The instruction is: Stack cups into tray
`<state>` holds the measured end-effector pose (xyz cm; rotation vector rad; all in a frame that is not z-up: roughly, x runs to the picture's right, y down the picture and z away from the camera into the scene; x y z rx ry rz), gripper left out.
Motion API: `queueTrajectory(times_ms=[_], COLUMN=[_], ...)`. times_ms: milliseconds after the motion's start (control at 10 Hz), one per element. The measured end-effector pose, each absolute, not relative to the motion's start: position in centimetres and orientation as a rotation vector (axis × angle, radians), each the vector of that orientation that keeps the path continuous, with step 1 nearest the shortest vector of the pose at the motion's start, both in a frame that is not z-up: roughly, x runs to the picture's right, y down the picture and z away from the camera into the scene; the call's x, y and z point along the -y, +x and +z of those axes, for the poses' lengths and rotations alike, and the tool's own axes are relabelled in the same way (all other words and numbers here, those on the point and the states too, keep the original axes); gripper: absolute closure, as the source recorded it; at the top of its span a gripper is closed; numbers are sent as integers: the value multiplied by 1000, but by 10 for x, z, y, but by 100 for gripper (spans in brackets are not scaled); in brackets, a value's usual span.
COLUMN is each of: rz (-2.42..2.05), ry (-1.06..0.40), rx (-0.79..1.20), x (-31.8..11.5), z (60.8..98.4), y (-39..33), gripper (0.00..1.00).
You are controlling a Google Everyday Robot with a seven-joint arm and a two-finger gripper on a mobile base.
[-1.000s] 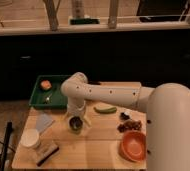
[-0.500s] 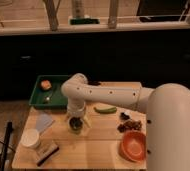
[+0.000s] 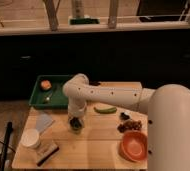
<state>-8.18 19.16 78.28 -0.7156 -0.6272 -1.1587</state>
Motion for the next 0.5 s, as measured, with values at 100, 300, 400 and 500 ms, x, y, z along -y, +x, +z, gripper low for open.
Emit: queueTrajectory(times_ms=[100, 300, 400, 500], rz=[-1157, -1156, -1158, -1163], ry=[-715, -711, -709, -705], rx=[627, 626, 624, 619], x=[-192, -191, -191, -191], z=[783, 783, 782, 782], y=[-81, -80, -80, -80], gripper=[96, 100, 100, 100])
